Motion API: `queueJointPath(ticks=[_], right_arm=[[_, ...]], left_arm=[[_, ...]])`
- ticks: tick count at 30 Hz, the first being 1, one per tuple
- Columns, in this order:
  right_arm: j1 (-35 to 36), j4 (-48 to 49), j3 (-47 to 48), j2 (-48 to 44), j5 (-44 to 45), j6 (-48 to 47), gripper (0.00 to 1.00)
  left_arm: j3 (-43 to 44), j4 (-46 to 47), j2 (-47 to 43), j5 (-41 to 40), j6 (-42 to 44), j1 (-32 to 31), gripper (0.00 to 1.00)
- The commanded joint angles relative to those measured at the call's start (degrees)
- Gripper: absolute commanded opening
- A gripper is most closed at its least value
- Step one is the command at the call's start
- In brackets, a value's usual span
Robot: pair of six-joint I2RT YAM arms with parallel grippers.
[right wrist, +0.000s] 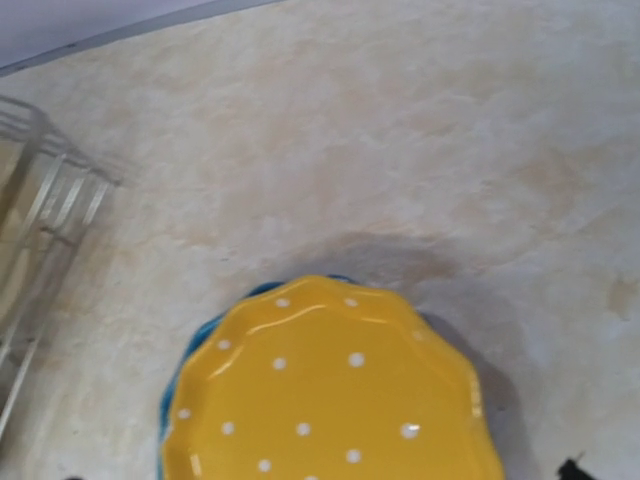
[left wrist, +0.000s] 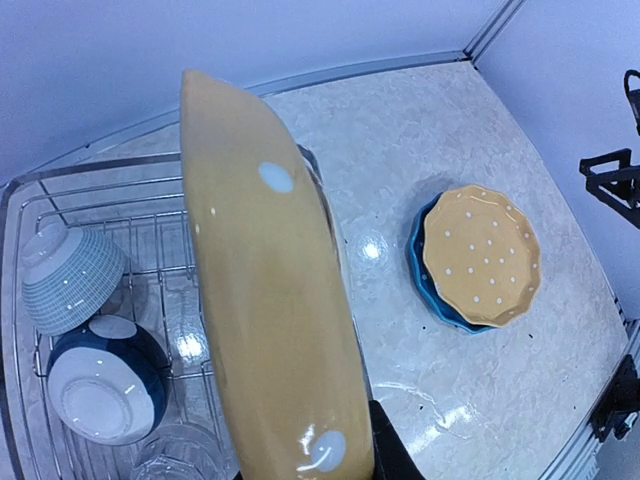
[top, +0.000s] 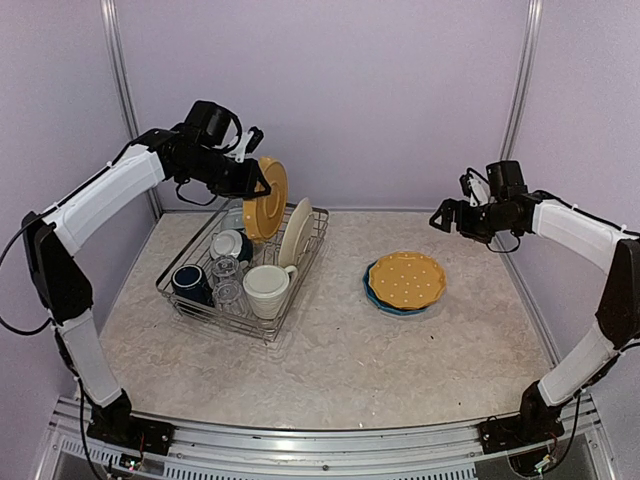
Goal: Unload the mixed dishes from the dish rack
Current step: Grab the plate from the dish rack, then pass from the left arm to the right
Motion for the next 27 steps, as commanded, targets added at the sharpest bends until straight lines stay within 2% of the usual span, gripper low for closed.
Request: queueJointPath(ticks=[1, 4, 9, 12, 18, 27], right_arm=[[-0.2, 1.8, 0.6, 0.1, -5.2, 1.6, 1.0], [1.3, 0.0, 3.4, 1.1, -4.7, 1.1, 1.0], [3.3, 2.0, 5.5, 0.4, -9.7, 3.7, 1.0], [4.5, 3.5, 7.4, 0.0, -12.3, 6.2, 1.0], [5.1, 7.3, 11.5, -0.6, -18.9, 14.8, 1.0], [5.7, 8.8, 12.7, -4.9, -15.2, 22.2, 1.0]], left_arm=[[2.5, 5.9, -5.7, -7.5, 6.0, -4.2, 0.0], [1.5, 9.5, -7.6, -17.5, 11.3, -8.9, 0.0], [-6.7, 27.5, -9.9, -31.6, 29.7, -18.5, 0.0], [-9.8, 35.5, -9.6, -33.8, 38.9, -21.8, 0.0], [-10.8, 43.6, -4.6, -35.9, 52.0, -25.7, 0.0], [-12.2, 59.0, 4.9, -43.4, 67.1, -30.5, 0.0]])
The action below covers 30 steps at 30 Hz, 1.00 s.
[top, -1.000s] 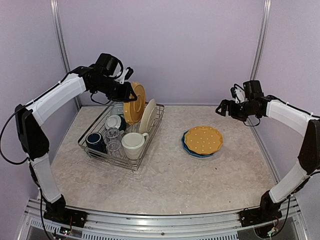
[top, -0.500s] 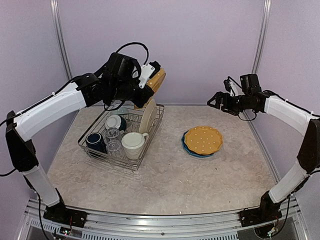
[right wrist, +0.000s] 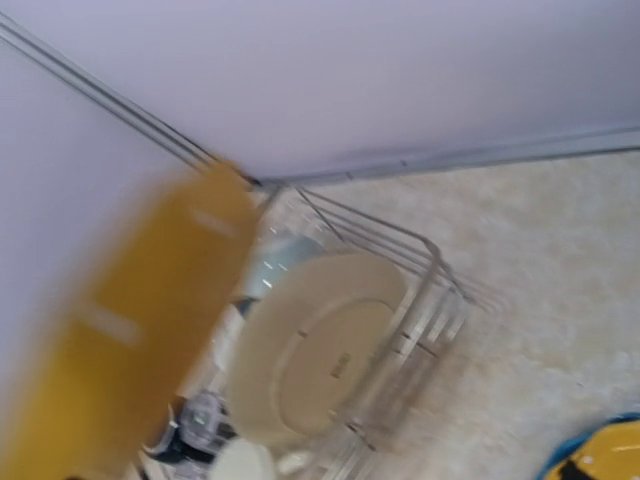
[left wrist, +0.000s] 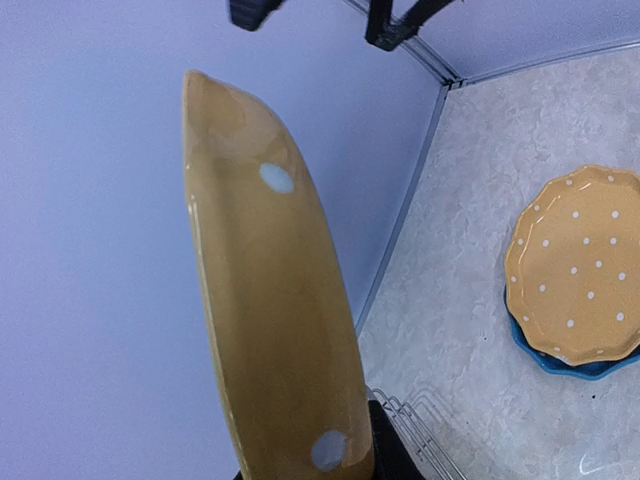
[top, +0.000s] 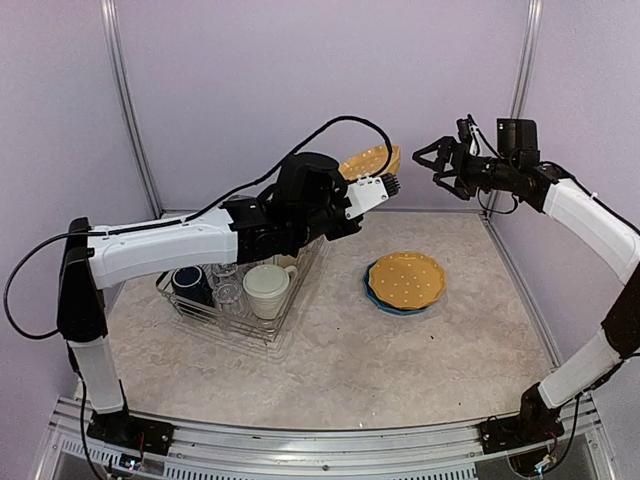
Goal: Unload the mixed dishes from the dish rack
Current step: Pass from the left arm to the right
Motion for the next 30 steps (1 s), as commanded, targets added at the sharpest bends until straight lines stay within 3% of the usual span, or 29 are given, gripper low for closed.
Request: queueJointPath(ticks=[1, 7, 12, 18, 21, 26, 27, 30], right_arm=[[1.1, 1.3, 1.0, -2.5, 1.5, 5.3, 1.0], [3.3, 1.0, -1.1, 0.1, 3.3, 7.7, 0.97], [5.5, 10.1, -7.1, 2.8, 0.2, 12.8, 0.75], [5.8, 14.8, -11.1, 2.9, -0.3, 16.3, 0.76], [5.8, 18.7, -12.6, 3.3, -1.9, 19.3, 0.7], [5.7, 23.6, -14.7, 2.9, -1.3, 23.6, 0.53], [5.7, 24.8, -15.1, 2.9, -1.4, 24.4, 0.44], [5.4, 27.9, -16.1, 2.5, -0.7, 26.3, 0.04]], left_arm=[[0.7, 17.6, 3.6, -6.1, 11.2, -1.7, 0.0], [2.9, 19.9, 7.7, -7.4, 13.9, -2.8, 0.0], [3.5, 21.6, 10.5, -8.1, 16.8, -3.6, 0.0], [2.1, 23.0, 11.3, -9.3, 17.4, -3.9, 0.0], [1.9, 23.0, 11.4, -9.2, 17.5, -4.1, 0.0], [1.8, 22.6, 11.5, -9.7, 17.1, -4.6, 0.0], [1.5, 21.8, 11.1, -9.6, 16.5, -4.7, 0.0], [1.2, 17.7, 10.0, -9.1, 13.3, -5.0, 0.05]])
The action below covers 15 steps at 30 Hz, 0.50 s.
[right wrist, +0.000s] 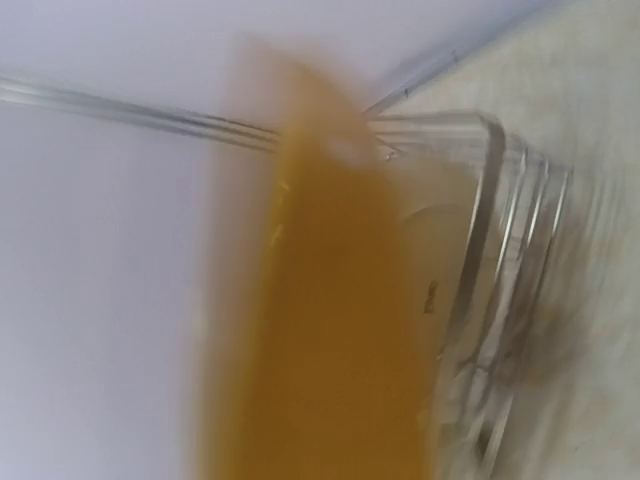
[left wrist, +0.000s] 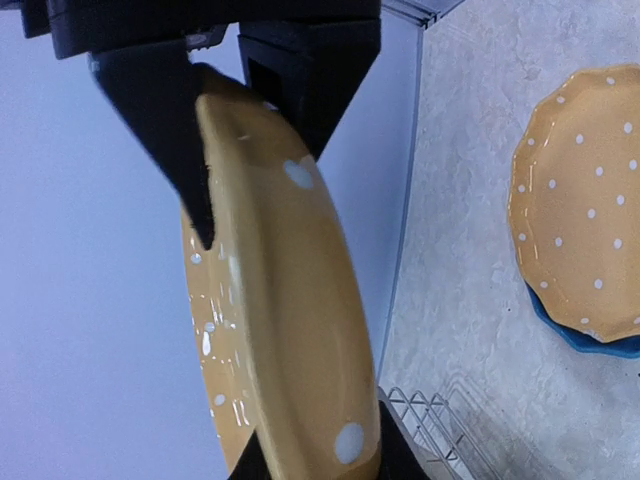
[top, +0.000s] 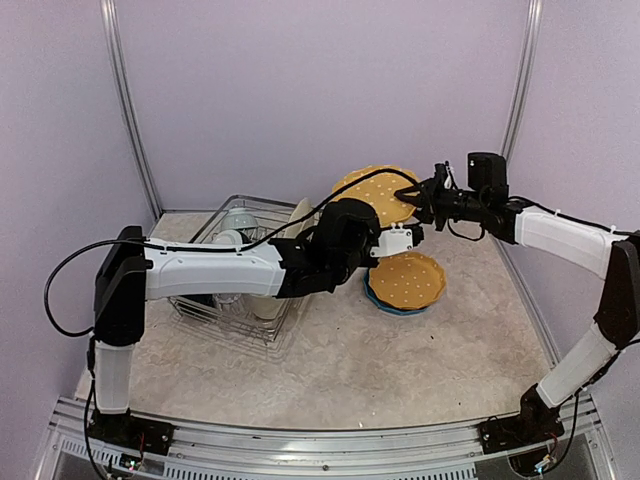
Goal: Unload the mixed dishes from the dish rack
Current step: Pass from the left arm to the right
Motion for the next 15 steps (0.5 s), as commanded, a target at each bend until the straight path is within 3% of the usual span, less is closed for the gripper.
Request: queueJointPath(ticks=[1, 10, 12, 15], right_arm=[[-0.1, 8.0, -2.3, -0.9, 0.4, 0.5, 0.0], [-3.3, 12.0, -4.1, -2.7, -0.5, 0.4, 0.0], [-4.9, 11.2, -5.2, -3.3, -1.0, -0.9, 0.0], [-7.0, 9.1, -7.0, -4.0, -1.4, -3.8, 0.0]], left_arm=[[1.5, 3.7, -2.9, -1.3, -5.1, -0.7, 0.09], [3.7, -18.8, -9.7, 3.2, -26.5, 0.1, 0.88], [4.7, -26.0, -11.8, 6.2, -33.7, 1.1, 0.96], [5.3, -33.7, -16.2, 13.3, -44.0, 3.8, 0.99]])
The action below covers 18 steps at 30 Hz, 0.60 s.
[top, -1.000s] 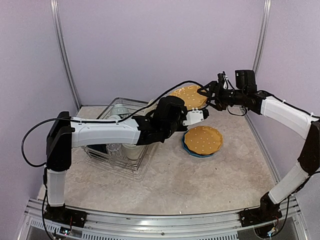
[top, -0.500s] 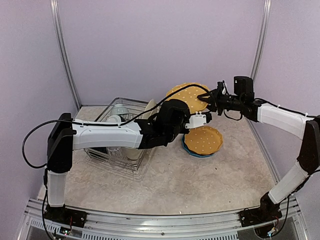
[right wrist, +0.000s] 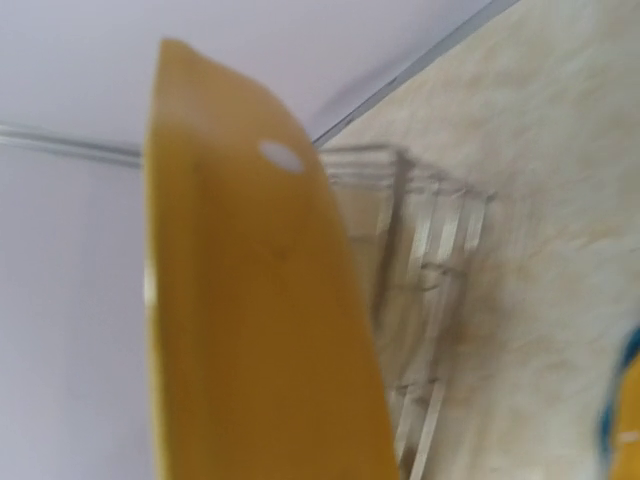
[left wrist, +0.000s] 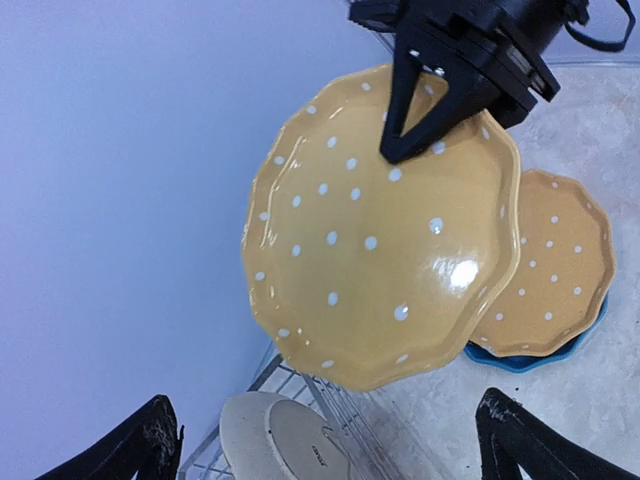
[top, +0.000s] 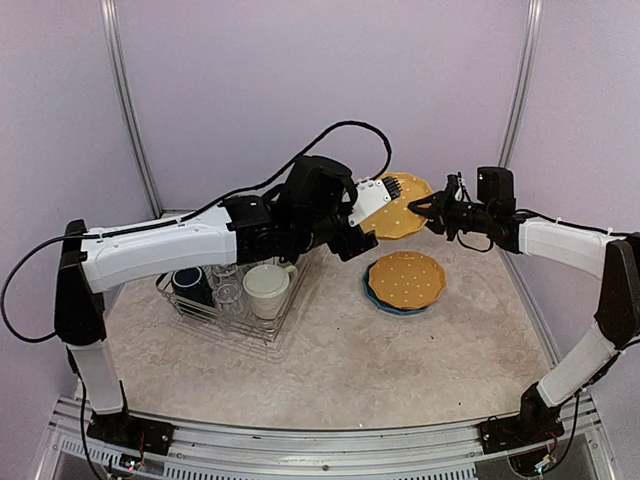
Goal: Unload the mixed dishes from the dish rack
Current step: Pass from the left arm to the right, then place the plate with another plate.
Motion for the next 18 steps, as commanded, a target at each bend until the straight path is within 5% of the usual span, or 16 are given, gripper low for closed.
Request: queueJointPath(ticks=[1, 7, 12, 18], right_arm=[[-3.2, 4.1, -1.4, -3.8, -1.6, -5.8, 0.0], [-3.8, -8.6, 0.1, -2.4, 1.8, -18.4, 0.0], [-4.0, -12.4, 1.2, 1.8, 0.3, -22.6, 0.0], [-4.3, -16.7, 1.5, 3.2, 4.4, -26.1, 0.0]], left_arm=[[2.6, -15.6, -8.1, 12.1, -21.6, 4.7, 0.99], [-0.3, -22.0, -16.9, 38.0, -43.2, 18.9, 0.99], [-8.1, -15.7, -20.5, 57.6, -59.4, 33.2, 0.99], [-10.7, -12.2, -17.7, 67.8, -66.7, 39.2, 0.95]])
